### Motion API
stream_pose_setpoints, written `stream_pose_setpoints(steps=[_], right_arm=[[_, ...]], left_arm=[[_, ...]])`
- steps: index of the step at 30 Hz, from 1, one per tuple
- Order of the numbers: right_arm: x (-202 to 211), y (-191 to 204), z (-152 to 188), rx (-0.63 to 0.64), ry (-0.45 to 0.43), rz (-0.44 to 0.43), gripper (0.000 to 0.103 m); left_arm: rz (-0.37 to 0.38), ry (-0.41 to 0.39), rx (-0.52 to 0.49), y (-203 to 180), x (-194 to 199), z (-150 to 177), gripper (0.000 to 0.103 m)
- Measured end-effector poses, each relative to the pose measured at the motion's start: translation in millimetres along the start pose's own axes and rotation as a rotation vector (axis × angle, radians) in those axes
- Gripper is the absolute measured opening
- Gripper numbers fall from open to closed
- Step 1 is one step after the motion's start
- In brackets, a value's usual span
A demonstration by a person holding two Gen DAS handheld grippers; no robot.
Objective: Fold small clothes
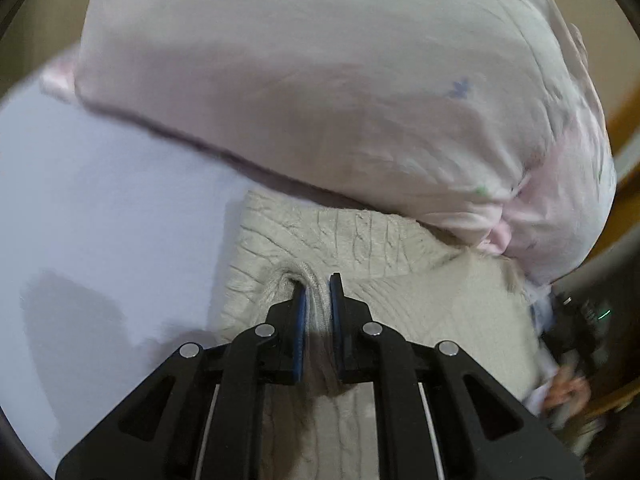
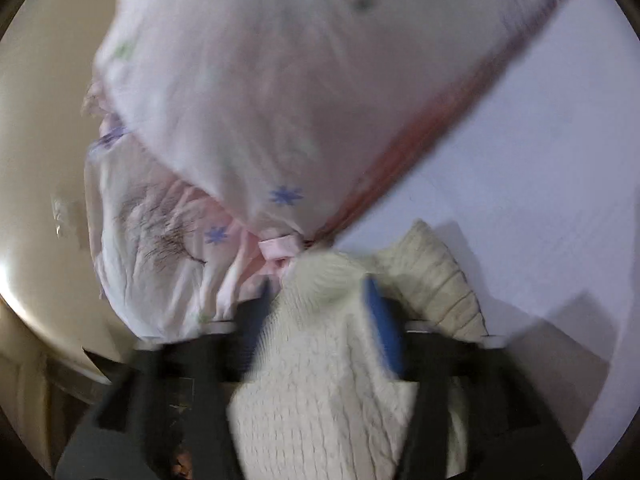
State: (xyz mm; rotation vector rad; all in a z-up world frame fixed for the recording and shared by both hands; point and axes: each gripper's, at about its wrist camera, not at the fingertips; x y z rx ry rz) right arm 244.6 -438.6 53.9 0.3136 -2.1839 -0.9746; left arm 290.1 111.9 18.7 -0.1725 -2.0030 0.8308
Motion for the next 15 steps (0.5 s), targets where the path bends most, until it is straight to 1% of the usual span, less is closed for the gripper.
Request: stream_pose_setpoints(steps=[1,2,3,4,5,6,7,9,11,12,13,15], right_arm=[[4.6,-0.4,1.3,0.010,-0.013,-0.032,0.075],[10.5,1.2,1.8,0.035,-0.032,-0.049,0.079],[18.3,3.5,3.6,0.071,-0.062,-0.058,0.087],[30.8,5.2,6.3,0.107,-0.104,-0.070,0.092],[39.6,5.9,9.8,0.132,-0.139,-0.084,0.093],[45.0,5.6,12.0,0.150,-0.162,-0.102,0.094],[47.8,4.4,13.3,0.154,-0.165,-0.112,0.094],[47.7,5.2,14.4,0.157,-0.142,-0.126,0.094],[49.1,9.1,16.5,0.194,-0.128,-0.117,0.094],[45.3,15.8,20.3,0.211,-0.123,-0.108,0.094],[46.0,17.8,22.8,0.224,-0.117,-0.105,0.094],[42.8,23.0,27.4,0.231,-0.112,-0.110,0.094]], left_arm=[[0.056,-0.012,0.018,5.6,9.8,0.6,0.018],[0.094,-0.029,0.020,10.3,19.6,1.7,0.032],[0.100,-0.060,0.014,14.2,30.4,4.0,0.046],[0.057,-0.115,0.001,18.2,44.0,8.8,0.073],[0.029,-0.135,-0.012,22.0,51.1,13.4,0.076],[0.029,-0.116,-0.027,25.9,54.6,18.7,0.075],[0.032,-0.062,-0.032,31.6,53.9,26.8,0.075],[0.030,-0.011,-0.044,34.6,50.1,37.4,0.074],[0.020,0.050,-0.059,35.6,40.7,46.0,0.069],[0.012,0.061,-0.059,35.8,39.2,50.6,0.069],[-0.010,0.054,-0.062,35.4,36.1,52.5,0.068],[-0.024,0.034,-0.038,36.0,34.0,50.9,0.064]])
Point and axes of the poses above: each gripper's, at about its wrist camera, not at the fingertips, and x roughly against the way its jaws point, y to its left, z to its underside, and after that the axes turned 13 degrees about x, right-handed
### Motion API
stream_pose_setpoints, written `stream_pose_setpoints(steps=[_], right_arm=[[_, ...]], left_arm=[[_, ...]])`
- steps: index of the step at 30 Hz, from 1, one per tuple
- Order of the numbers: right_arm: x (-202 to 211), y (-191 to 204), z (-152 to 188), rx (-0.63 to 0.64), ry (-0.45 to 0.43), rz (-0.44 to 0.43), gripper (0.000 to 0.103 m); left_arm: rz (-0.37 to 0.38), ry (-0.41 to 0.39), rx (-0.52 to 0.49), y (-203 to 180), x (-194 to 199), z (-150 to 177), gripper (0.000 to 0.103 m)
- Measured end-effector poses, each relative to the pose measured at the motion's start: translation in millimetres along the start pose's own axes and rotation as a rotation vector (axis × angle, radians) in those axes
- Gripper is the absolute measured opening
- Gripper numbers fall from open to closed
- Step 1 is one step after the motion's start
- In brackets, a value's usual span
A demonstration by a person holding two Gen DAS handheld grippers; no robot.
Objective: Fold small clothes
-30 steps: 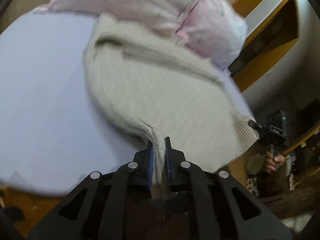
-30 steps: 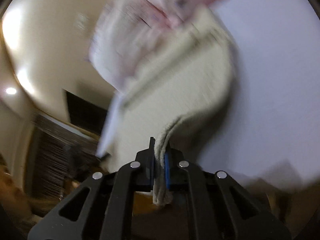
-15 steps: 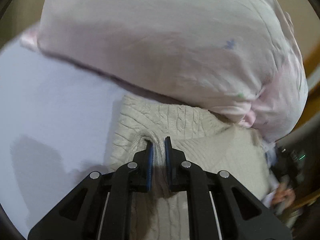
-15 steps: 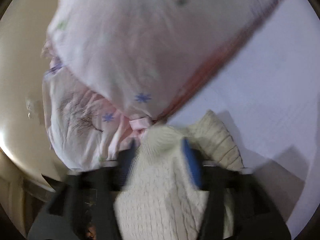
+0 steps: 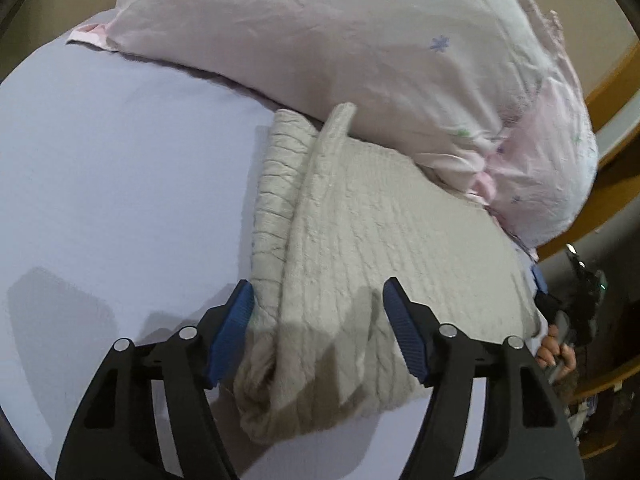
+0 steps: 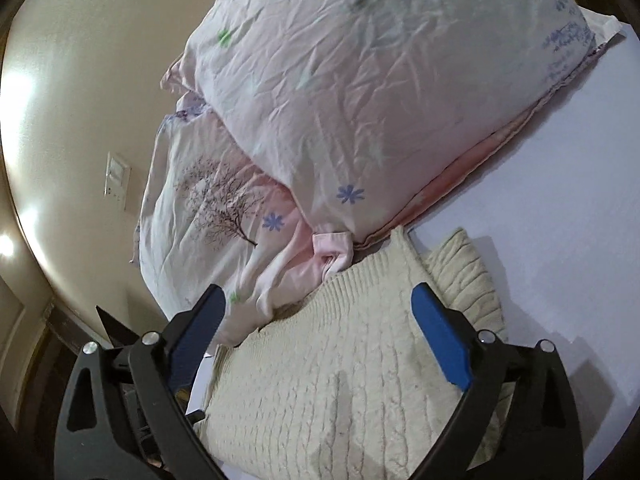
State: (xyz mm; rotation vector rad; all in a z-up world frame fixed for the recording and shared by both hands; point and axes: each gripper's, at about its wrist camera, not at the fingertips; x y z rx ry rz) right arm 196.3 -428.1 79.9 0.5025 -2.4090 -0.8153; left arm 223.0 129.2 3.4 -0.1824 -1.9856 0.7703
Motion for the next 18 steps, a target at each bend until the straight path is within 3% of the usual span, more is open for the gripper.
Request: stream_pose_setpoints(steps=[2,5,8,11,14,18], right_arm=[[0.5,-1.8,-1.4,-0.013,-0.006,-0.008,0.094],[1.0,-5.2,-4.0,-0.046,-0.015,-0.030,0.094],[6.5,-7.8,-7.3,-0.055,-0.024,-0.057,0.094],[15.6,-7.6,-15.5,-0.039,-0.047,-0.073,0.094],[27.1,-7.0,-24.6,-0.012,-0.073,-0.068,0.094],[45.0,-9.3,-35.3,-0.004,-0.121,-0.078,0.094]], left_arm=[[0.005,-0.012,0.046,6.3,0.0,-4.1,0.044],[0.055,0.004,0.141,15.3,-5.2,-3.7,0.022],[0.111,0.013,0.222,18.6,-5.5,-1.0,0.017],[0.249,0.004,0.269,2.1,9.1,-1.7,0.015],[0.371,-0.021,0.144,-67.1,29.2,2.1,0.015],[0.514,0.074,-0.051,-185.0,3.2,30.6,0.015]])
Point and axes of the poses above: each gripper's, at about its wrist camera, not at the fingertips, and x roughly against the way its jaws point, y to its left, z to its underside, and after that the axes turned 13 degrees about x, right-handed
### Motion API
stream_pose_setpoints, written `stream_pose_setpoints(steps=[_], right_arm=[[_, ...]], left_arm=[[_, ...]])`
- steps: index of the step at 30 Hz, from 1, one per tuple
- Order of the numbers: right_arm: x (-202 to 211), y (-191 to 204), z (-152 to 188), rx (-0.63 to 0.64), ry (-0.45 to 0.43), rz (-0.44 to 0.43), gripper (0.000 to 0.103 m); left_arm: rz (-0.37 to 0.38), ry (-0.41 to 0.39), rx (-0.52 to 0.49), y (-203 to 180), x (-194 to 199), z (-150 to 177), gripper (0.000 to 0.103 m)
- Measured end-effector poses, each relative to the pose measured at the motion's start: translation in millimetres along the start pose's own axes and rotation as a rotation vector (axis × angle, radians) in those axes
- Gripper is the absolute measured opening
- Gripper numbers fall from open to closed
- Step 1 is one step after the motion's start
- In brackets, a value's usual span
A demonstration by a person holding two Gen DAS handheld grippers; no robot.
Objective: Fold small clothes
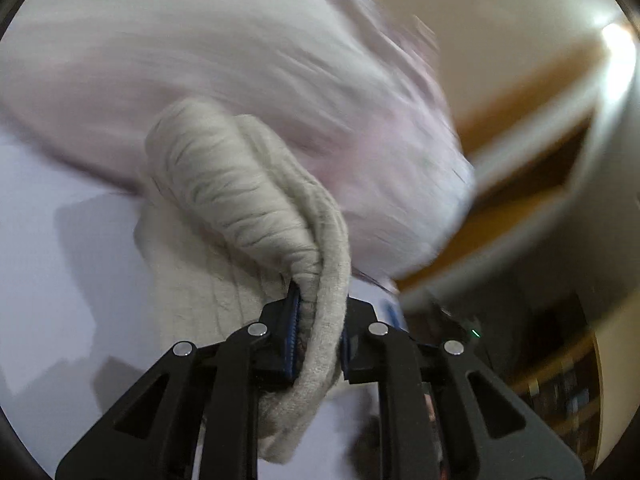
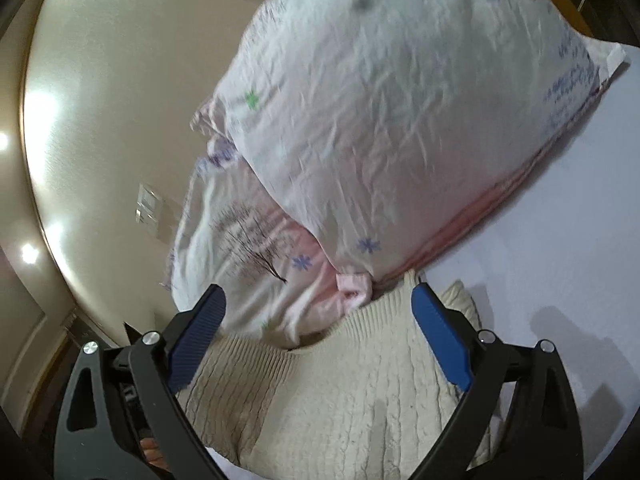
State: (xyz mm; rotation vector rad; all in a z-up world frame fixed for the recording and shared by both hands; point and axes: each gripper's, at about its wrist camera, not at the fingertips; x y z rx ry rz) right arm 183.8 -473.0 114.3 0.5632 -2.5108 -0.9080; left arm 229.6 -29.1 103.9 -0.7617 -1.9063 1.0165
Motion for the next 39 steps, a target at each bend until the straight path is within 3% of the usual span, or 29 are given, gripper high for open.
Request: stream_pose_setpoints(steps=[3,6,7,8,9,10,12,13,15,18,19,22,27,32,35,36,39], right_arm=[[10.8,0.0,-7.4,0.078,-0.011,0.082,0.094],[11.9,-13.2,-11.4,0.081,0.030,0.154,0.094],[10.8,-20.1,-12.3,0.057,0.052,0.158,0.094],[9.1,-24.3,-12.0,0.040,0.072,0.151,0.094],[6.6,-28.1,-11.9,0.021,0.096,0.142,0.094],[1.8,-31.7,-11.5,0.002,0.136,0.129,0.095],[-7.9,-34.5,-8.1,-0.020,0.208,0.119,0.097],[-16.4,-36.0,-4.8,-0.035,0.264,0.114,0.097],[-30.3,-36.7,2.6,-0.049,0.355,0.121,0.097],[-53.1,-37.2,17.4,-0.062,0.482,0.129,0.097],[-59.0,-36.5,21.9,-0.060,0.510,0.138,0.098],[-62.3,-32.7,25.8,-0.041,0.517,0.149,0.099],[-62.7,-30.7,28.8,-0.008,0.508,0.243,0.099],[-73.0,-14.5,40.3,0.099,0.562,0.224,0.099],[-73.4,-10.4,45.4,0.136,0.561,0.236,0.084],[-72.4,-11.8,46.4,0.130,0.560,0.235,0.048],[-76.4,-23.7,51.8,0.026,0.566,0.140,0.039]], left_arm=[[0.033,0.134,-0.033,-27.3,-78.7,21.3,0.016],[-0.072,0.309,-0.063,-35.9,-167.4,40.7,0.017],[-0.062,0.331,-0.056,-35.7,-174.7,42.9,0.017],[-0.004,0.338,-0.040,-36.3,-172.3,43.5,0.017],[0.084,0.318,-0.038,-39.9,-157.5,41.4,0.017],[0.118,0.278,-0.055,-43.2,-141.8,37.8,0.018],[0.128,0.170,-0.094,-44.1,-104.5,28.9,0.038],[0.061,0.094,-0.112,-39.3,-83.8,23.2,0.054],[-0.180,-0.013,-0.152,-21.9,-59.5,14.3,0.056],[-0.413,0.003,-0.123,18.3,-57.0,10.7,0.056],[-0.447,0.030,-0.098,31.2,-56.3,10.0,0.056],[-0.453,0.094,-0.045,58.1,-58.0,16.6,0.058],[-0.483,0.069,-0.079,51.8,-61.8,21.9,0.070],[-0.504,0.057,-0.095,51.8,-89.9,29.8,0.083],[-0.510,0.055,-0.104,46.5,-99.0,31.6,0.082],[-0.499,0.060,-0.100,46.3,-101.0,31.7,0.080],[-0.466,0.081,-0.113,44.5,-103.6,31.4,0.060]])
Point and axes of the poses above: each gripper's, at about its wrist camera, not at the fingertips, and x roughly against the way its jaws point, y to its left, z to its underside, and after that the axes turned 13 degrees about x, right-handed
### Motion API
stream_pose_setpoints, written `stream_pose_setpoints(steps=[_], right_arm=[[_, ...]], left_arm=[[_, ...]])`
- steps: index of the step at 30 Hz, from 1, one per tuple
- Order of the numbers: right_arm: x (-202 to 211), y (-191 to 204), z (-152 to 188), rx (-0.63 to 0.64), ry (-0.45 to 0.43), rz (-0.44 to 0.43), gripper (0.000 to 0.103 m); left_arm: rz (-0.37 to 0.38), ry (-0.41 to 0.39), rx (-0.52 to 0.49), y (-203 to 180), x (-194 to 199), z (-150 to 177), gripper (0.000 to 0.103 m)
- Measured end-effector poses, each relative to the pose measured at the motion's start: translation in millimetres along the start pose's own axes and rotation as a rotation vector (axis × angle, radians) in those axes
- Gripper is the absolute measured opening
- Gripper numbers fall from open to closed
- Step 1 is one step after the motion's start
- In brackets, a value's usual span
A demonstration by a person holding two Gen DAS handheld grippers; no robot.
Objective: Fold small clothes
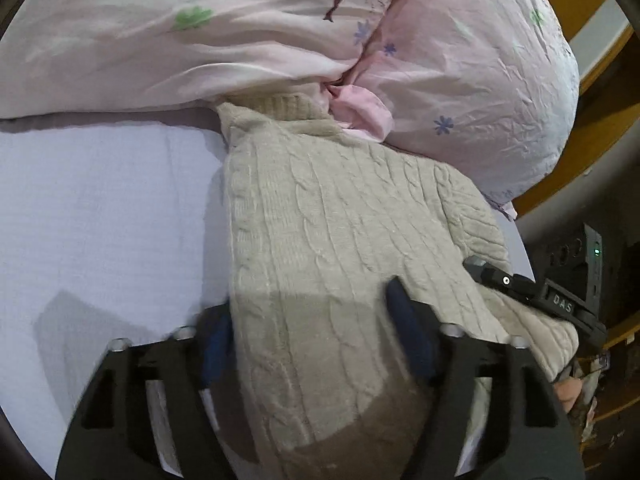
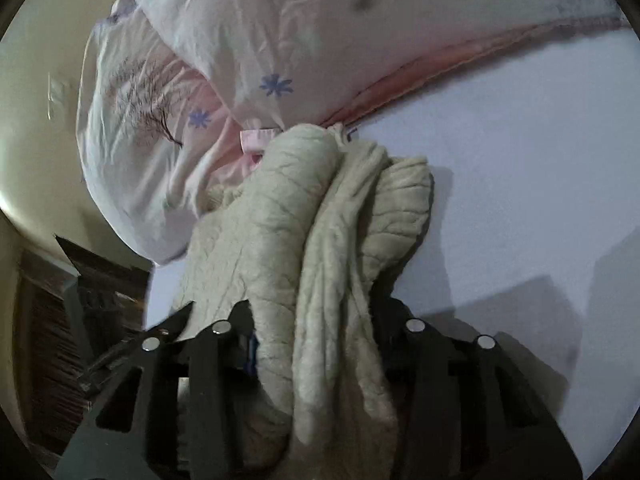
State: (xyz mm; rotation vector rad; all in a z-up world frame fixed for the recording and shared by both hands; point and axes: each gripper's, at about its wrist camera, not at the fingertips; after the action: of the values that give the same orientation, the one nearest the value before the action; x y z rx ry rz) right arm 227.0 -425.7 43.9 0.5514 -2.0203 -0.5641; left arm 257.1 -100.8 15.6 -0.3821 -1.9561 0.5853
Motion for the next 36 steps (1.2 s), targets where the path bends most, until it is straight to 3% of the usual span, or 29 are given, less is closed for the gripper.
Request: stream_pose_setpoints(steps=[1,2,5,8,9,10,12,13,14,16,17,18,20,21,22,25,27,29,30,32,34,35,36], right_arm=[[-1.4,1.2,-0.6,0.002,-0.009,-0.007,0.038],[-0.8,4.2,0.9,0.003,-0.030,-0.039,0.037],[-2.3,21.1,3.7,0.013,-0.068,-0.214,0.036],[-29.0,63.7,6.1,0.100,-0.028,-0.288,0.038],[-41.3,74.5,6.5,0.124,0.000,-0.274,0.041],[-54.6,83.3,6.8,0.149,0.040,-0.241,0.045],[-67.3,92.4,7.4,0.195,0.094,-0.087,0.055],[-60.7,91.7,7.5,0.191,0.073,-0.028,0.057],[-43.2,90.5,7.3,0.177,-0.001,0.005,0.058],[-15.2,94.7,7.3,0.176,-0.123,-0.019,0.060],[-8.7,101.4,7.1,0.191,-0.142,-0.055,0.060],[-11.6,109.8,6.9,0.212,-0.119,-0.068,0.059],[-35.4,123.5,7.8,0.257,-0.021,0.001,0.057],[-52.6,127.8,9.7,0.278,0.036,0.046,0.031],[-62.7,130.1,10.3,0.297,0.056,0.071,0.016],[-53.2,124.8,7.9,0.307,-0.049,0.081,0.011],[-41.1,107.4,1.3,0.240,-0.108,0.139,0.010],[-51.9,93.2,1.8,0.218,-0.032,0.173,0.012],[-55.4,92.9,1.0,0.231,-0.013,0.193,0.023],[-33.8,105.5,10.0,0.246,-0.067,0.226,0.026],[-9.8,124.8,17.0,0.271,-0.156,0.146,0.027],[3.9,139.8,26.2,0.305,-0.197,0.063,0.030],[9.4,154.9,35.6,0.344,-0.203,0.000,0.037]], left_arm=[[0.015,-0.001,-0.012,0.6,3.6,-0.7,0.045],[0.041,0.003,-0.018,3.3,10.8,-1.9,0.038],[0.127,0.007,-0.016,22.7,48.9,-6.0,0.035],[0.039,-0.122,-0.091,36.7,90.5,-5.0,0.038],[-0.017,-0.155,-0.119,40.9,97.4,-6.1,0.040],[-0.126,-0.201,-0.150,48.2,101.7,-8.1,0.043],[-0.238,-0.263,-0.152,56.7,106.5,-7.4,0.043],[-0.243,-0.299,-0.145,61.1,116.5,-3.7,0.044],[-0.215,-0.318,-0.141,62.9,126.8,-0.5,0.049],[-0.157,-0.360,-0.151,59.0,144.9,11.4,0.057],[-0.141,-0.375,-0.167,54.9,150.1,17.0,0.059],[-0.128,-0.380,-0.186,49.0,152.2,22.4,0.060],[-0.106,-0.352,-0.224,36.1,148.0,30.4,0.063],[-0.100,-0.337,-0.237,31.8,145.4,32.8,0.063],[-0.097,-0.319,-0.253,26.3,139.0,36.6,0.063],[-0.093,-0.239,-0.275,17.7,116.7,48.5,0.063],[-0.078,-0.202,-0.307,13.2,102.7,59.0,0.063],[-0.105,-0.211,-0.345,6.3,95.2,66.3,0.063],[-0.127,-0.217,-0.367,2.5,92.6,69.3,0.064],[-0.130,-0.222,-0.376,1.6,94.1,72.2,0.064],[-0.095,-0.225,-0.349,7.2,100.2,71.3,0.066],[-0.081,-0.225,-0.342,9.2,101.5,70.4,0.066],[-0.070,-0.224,-0.333,10.4,102.2,70.2,0.066]])
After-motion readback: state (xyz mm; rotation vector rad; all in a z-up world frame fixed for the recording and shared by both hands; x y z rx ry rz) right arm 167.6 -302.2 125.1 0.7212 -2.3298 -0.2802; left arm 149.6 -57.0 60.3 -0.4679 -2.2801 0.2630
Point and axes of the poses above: each gripper's, at about its wrist camera, not at the fingertips, and x roughly against the way its jaws point, y to its left, z to its underside, and after that the axes turned 13 degrees about x, right-handed
